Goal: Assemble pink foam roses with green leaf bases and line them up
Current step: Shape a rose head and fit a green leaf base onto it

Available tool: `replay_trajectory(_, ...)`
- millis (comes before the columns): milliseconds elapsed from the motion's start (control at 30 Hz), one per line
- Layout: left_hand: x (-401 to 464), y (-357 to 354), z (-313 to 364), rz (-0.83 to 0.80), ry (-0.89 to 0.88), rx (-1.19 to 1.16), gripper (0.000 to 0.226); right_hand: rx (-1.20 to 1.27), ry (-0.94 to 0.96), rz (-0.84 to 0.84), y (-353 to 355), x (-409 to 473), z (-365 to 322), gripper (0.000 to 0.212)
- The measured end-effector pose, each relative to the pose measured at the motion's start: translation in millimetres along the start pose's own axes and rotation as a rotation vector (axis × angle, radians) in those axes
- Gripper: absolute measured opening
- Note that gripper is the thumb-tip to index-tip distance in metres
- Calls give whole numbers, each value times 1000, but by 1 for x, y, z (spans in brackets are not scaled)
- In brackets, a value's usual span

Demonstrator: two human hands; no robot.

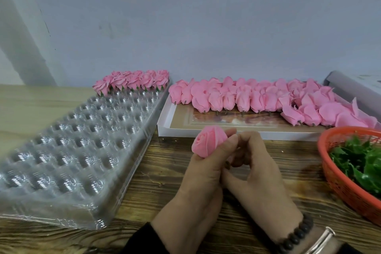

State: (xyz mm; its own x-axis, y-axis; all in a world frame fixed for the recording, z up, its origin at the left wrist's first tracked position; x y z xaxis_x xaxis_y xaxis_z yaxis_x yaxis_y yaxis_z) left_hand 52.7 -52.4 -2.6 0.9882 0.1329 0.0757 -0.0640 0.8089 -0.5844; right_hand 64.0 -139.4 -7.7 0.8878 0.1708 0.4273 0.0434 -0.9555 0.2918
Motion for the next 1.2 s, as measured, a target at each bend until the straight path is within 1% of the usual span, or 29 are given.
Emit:
replay_trajectory(67, -2, -3, -3, -19, 14, -12, 42, -57, 8, 25, 0, 0, -1, 44)
replay_trajectory(167, -1, -3, -4, -26, 67, -28, 47, -110, 5, 30, 1, 0, -3, 35)
replay_trajectory(233, 0, -1, -1, -62, 100, -42, 35, -10, -75, -9, 2, 0, -3, 30)
replay_trajectory(300, 2, 1, 2, -93, 139, -60, 22, 171, -177, -106, 4, 1, -3, 27)
replay_trajectory(333, 3, 2, 4, -101, 153, -50, 22, 246, -218, -162, 5, 2, -4, 23)
replay_trajectory(400, 5, 4, 7, -91, 169, 12, 30, 363, -294, -251, 7, 2, -4, 13)
replay_trajectory(467, 6, 4, 8, -58, 160, 49, 35, 424, -337, -287, 7, 2, -4, 9)
replay_trajectory(500, 7, 5, 7, -44, 146, 45, 30, 426, -341, -286, 7, 2, -3, 12)
replay_trajectory(567, 8, 7, 5, -33, 120, 24, 19, 400, -344, -258, 5, 2, -1, 26)
replay_trajectory(600, 8, 8, 5, -29, 114, 22, 19, 370, -337, -247, 4, 1, -2, 30)
replay_trajectory(633, 8, 9, 5, -28, 109, 21, 20, 343, -323, -242, 3, 1, -2, 30)
replay_trajectory(733, 7, 10, 5, -64, 130, 30, 37, 315, -287, -252, 6, 3, -4, 16)
replay_trajectory(833, 6, 8, 6, -72, 145, 79, 51, 343, -325, -322, 10, 3, -5, 4)
replay_trajectory(867, 7, 8, 6, -66, 139, 76, 51, 360, -335, -334, 10, 3, -6, 6)
replay_trajectory(933, 9, 9, 5, -66, 123, 44, 42, 373, -332, -328, 9, 3, -3, 15)
replay_trajectory(1033, 10, 11, 6, -71, 141, 48, 41, 346, -334, -353, 9, 3, -2, 11)
replay_trajectory(1133, 9, 12, 8, -81, 157, 87, 39, 446, -379, -431, 12, 4, -2, 27)
replay_trajectory(1200, 10, 13, 9, -60, 139, 115, 36, 401, -347, -425, 11, 3, -3, 28)
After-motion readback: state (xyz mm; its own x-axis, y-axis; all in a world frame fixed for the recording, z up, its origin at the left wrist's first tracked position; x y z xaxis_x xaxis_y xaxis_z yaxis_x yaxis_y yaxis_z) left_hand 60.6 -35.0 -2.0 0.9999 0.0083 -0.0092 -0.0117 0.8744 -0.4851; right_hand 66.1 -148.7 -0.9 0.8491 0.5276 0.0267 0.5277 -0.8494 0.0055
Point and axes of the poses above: each hand's wrist, its own x-axis towards the middle knuckle, its own y-axis out of the back of the hand, z = x × y, the point moved 1 cm from there along x, towards the middle knuckle, and after that the axes turned 5 degrees about -y, right-handed, at the moved point
